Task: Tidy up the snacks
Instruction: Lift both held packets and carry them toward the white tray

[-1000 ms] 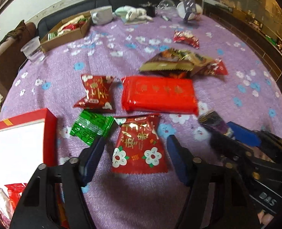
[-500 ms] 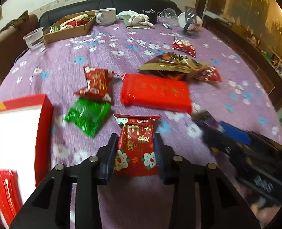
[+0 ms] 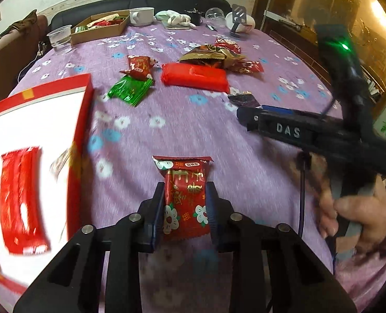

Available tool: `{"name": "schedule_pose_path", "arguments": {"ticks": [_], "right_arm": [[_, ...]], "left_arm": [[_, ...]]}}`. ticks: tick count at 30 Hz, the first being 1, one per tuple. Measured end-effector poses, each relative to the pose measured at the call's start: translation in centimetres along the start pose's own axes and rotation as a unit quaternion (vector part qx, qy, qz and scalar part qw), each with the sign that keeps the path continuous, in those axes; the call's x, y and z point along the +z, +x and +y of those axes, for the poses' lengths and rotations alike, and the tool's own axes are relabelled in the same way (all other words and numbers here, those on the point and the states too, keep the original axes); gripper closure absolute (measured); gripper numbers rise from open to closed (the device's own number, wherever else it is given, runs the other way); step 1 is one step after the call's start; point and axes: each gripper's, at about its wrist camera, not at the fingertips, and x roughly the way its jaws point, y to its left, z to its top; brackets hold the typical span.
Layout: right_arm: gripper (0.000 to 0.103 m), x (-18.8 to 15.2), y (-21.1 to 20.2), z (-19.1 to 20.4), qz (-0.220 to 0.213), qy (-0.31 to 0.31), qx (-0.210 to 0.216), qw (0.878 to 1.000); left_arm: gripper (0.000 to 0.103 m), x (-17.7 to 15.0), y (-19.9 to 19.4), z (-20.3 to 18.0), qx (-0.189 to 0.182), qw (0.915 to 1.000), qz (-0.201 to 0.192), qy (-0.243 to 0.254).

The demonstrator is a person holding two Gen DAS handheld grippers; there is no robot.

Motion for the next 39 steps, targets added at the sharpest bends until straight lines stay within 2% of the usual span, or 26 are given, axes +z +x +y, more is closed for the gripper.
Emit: {"name": "schedule_pose_path", "arguments": {"ticks": [3,7,15,19,20,22,26,28,30,37,39], "right_arm": [[0.061,-0.8,-0.6,0.4,0.014,0.004,0.001,1.000],[0.062,-2.4,-1.6,2.0,0.025,-0.026,-0.015,0.999],[0.063,-5.5,-4.2,3.2,0.062,-0.013,0.052,0.997],[0.063,-6.9,-5.1,4.2,0.065,-0.023,0.054,0.996],[0.063,-7.3,-5.3,4.5,0.064,-0.030,0.050,0.996],[0.064,-7.9,-5.8,4.9,0.065,-0.036,0.055,0.996],[0.064,-8.7,-6.5,5.3,0.067,-0.032,0.073,0.995],[0.064,-8.8,-6.5,5.6,0.069,-0.039,0.069,0.994],[0.063,-8.9,-6.3,5.9,0.065,-0.048,0.060,0.995],[0.060,-9.4,-6.3,6.6,0.046,-0.076,0.048,0.995],[0.060,-9.7,-6.4,6.5,0.037,-0.080,0.053,0.995]], "left_arm": [[0.076,-1.4,-0.9,0.3,-0.007,1.0000,-0.004,-0.006],[0.076,-3.2,-2.1,0.4,-0.014,0.9998,-0.007,-0.010],[0.077,-5.7,-3.9,1.1,-0.032,0.9992,-0.012,-0.020],[0.079,-6.5,-5.1,1.4,-0.040,0.9986,-0.025,-0.024],[0.081,-6.7,-5.3,1.5,-0.042,0.9985,-0.026,-0.024],[0.094,-7.0,-5.5,1.5,-0.047,0.9983,-0.024,-0.024],[0.094,-7.2,-5.3,1.9,-0.057,0.9978,-0.023,-0.026],[0.092,-7.1,-4.5,2.0,-0.057,0.9981,-0.005,-0.024],[0.092,-7.0,-4.3,2.4,-0.066,0.9969,-0.004,-0.044],[0.054,-6.0,-3.4,2.0,-0.079,0.9948,0.002,-0.065],[0.053,-5.4,-3.0,1.6,-0.062,0.9963,-0.002,-0.059]]}}
